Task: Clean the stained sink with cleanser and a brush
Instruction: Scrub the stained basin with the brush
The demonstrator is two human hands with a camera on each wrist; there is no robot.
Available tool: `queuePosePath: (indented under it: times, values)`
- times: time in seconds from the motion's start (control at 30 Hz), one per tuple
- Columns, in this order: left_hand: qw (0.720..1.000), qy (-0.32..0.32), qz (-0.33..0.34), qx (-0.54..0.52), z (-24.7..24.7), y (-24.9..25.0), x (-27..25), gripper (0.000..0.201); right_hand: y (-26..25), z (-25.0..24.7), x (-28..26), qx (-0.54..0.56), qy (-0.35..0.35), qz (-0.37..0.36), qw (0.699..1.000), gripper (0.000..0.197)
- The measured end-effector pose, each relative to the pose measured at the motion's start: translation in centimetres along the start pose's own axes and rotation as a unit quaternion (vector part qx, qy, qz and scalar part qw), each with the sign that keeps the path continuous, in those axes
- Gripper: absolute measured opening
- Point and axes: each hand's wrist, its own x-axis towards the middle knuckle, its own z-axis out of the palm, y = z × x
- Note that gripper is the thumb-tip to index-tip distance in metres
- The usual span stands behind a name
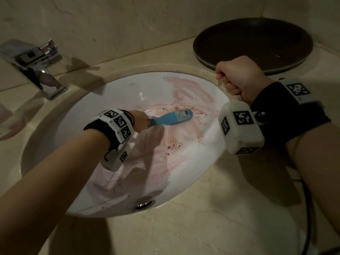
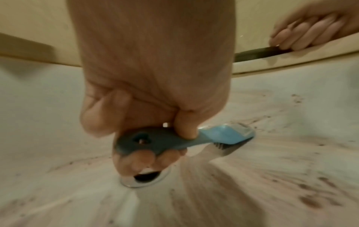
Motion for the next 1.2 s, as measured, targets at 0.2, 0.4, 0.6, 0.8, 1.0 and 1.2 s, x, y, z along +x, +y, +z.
queuePosePath:
  times: [0.2, 0.4, 0.6, 0.8, 1.0, 1.2]
  values:
    - [0.995, 0.043, -0.088, -0.006, -0.2, -2.2, 0.4, 0.030, 0.2, 0.1, 0.1, 0.007, -0.006, -0.011, 1.000, 0.024]
    - [0.996, -0.027, -0.001, -0.082, 1.2, -1.2, 0.0, 0.023, 0.1, 0.0, 0.0, 0.005, -0.004, -0.010, 1.000, 0.023]
    - [0.993, -0.068, 0.089, -0.047, 1.5, 1.1, -0.3, 0.029, 0.2, 0.1, 0.2, 0.005, 0.001, -0.008, 1.000, 0.024]
    - [0.994, 0.004, 0.076, -0.074, 0.6, 1.3, 0.5, 0.031, 0.2, 0.1, 0.3, 0.018, 0.000, -0.014, 1.000, 0.025]
    - [0.997, 0.067, -0.026, -0.013, 0.1, 0.1, 1.2, 0.035, 0.0, 0.1, 0.0, 0.003, 0.001, -0.005, 1.000, 0.025]
    - [0.995, 0.040, -0.001, -0.088, 0.7, -0.7, 0.9, 0.033, 0.0, 0.0, -0.1, 0.017, -0.011, -0.019, 1.000, 0.026]
